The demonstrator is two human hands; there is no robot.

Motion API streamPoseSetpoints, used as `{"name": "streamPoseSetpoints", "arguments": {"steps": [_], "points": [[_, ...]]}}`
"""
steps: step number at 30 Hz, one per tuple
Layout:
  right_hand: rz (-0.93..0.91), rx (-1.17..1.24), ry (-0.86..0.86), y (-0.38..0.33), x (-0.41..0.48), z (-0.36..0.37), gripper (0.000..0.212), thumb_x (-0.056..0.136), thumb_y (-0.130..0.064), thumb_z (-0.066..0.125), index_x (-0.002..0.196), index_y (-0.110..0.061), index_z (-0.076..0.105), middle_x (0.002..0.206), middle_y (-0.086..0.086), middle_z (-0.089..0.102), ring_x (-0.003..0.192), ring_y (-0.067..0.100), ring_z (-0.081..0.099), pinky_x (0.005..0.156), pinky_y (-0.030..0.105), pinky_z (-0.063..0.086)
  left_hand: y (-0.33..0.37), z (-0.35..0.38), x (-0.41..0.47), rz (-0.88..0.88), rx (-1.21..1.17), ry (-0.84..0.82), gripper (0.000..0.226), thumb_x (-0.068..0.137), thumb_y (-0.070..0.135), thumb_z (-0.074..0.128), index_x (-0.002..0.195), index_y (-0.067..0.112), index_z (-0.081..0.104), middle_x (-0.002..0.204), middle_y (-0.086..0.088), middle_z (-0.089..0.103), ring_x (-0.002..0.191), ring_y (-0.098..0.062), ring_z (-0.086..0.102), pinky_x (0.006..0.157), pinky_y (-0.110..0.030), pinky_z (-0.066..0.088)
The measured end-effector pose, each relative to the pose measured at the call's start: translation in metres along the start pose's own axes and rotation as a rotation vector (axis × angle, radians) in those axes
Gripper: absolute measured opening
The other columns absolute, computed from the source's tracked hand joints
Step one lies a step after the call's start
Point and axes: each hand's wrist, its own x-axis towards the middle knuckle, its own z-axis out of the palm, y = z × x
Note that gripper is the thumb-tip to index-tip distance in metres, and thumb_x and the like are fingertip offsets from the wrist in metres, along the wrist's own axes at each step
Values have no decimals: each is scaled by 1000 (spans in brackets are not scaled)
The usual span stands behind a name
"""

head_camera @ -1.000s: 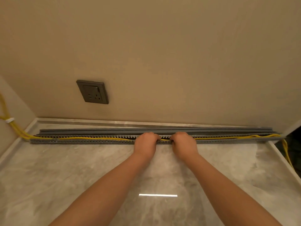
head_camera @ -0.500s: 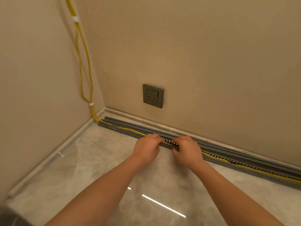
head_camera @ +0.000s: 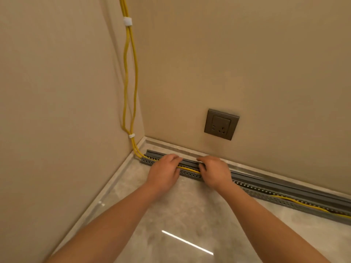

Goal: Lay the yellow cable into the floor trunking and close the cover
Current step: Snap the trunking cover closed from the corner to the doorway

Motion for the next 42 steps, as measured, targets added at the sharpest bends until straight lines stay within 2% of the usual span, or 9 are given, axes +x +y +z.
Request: {"name": "streamPoseSetpoints", "arguments": {"steps": [3, 8, 12, 15, 21, 28, 31, 38, 42], "points": [[67, -24, -26, 1, 10, 4, 34, 96, -31, 43, 126, -28, 60, 125, 0, 65, 114, 24, 58, 93, 37, 48, -12, 6, 12, 11, -25, 8, 39, 95, 30, 50, 133, 25, 53, 133, 7, 54, 124, -14, 49, 97, -31, 47], [180, -63, -95, 2, 22, 5, 24, 91, -31, 53, 110, -31, 68, 110, -2, 70, 101, 24, 63, 77, 32, 50, -21, 19, 24, 48, -68, 0, 36, 98, 31, 45, 133, 25, 52, 132, 7, 55, 124, -14, 50, 99, -31, 44], [125, -164, -142, 0, 31, 5, 26, 91, -22, 52, 108, -28, 70, 107, 3, 70, 98, 27, 63, 74, 33, 50, -22, 28, 24, 72, -54, 5, 39, 99, 31, 41, 136, 24, 49, 135, 6, 54, 125, -15, 48, 106, -31, 37], [44, -221, -174, 0, 32, 10, 28, 92, -16, 48, 109, -23, 69, 109, 7, 65, 98, 29, 60, 76, 37, 52, -23, 33, 22, 82, -30, 23, 42, 99, 30, 38, 140, 24, 45, 142, 6, 49, 132, -13, 43, 116, -31, 25], [18, -72, -77, 3, 19, 16, 29, 96, -20, 43, 115, -18, 64, 108, 5, 54, 91, 30, 60, 69, 36, 49, -23, 35, 21, 72, -1, 15, 49, 101, 31, 32, 149, 20, 31, 155, 3, 34, 146, -13, 22, 123, -33, 8], [51, -31, 25, 4, 8, 12, 14, 85, -28, 50, 89, -19, 61, 95, -2, 53, 74, 23, 57, 55, 28, 40, -29, 26, 21, 23, 43, -21, 57, 100, 45, 32, 150, 18, 26, 156, 1, 29, 149, -17, 14, 124, -40, 4], [41, -26, 18, 6, 4, 7, 10, 83, -30, 52, 84, -22, 57, 89, -3, 56, 71, 21, 56, 56, 29, 45, -33, 21, 19, 14, 78, -31, 57, 100, 50, 30, 148, 18, 31, 154, 0, 34, 148, -17, 15, 124, -42, 3], [10, -5, -35, -2, 2, 6, 9, 80, -35, 54, 83, -27, 51, 75, -5, 62, 67, 18, 56, 54, 28, 44, -46, 11, 15, -39, 126, -2, 51, 96, 55, 35, 134, 23, 47, 139, 2, 49, 142, -18, 30, 123, -44, 4], [-10, 27, -64, -6, 1, 8, 7, 78, -33, 52, 82, -28, 48, 73, -8, 58, 65, 16, 53, 50, 25, 34, -57, 8, 12, -39, 136, -43, 52, 96, 57, 33, 132, 24, 49, 137, 1, 52, 141, -18, 32, 123, -44, 4]]}}
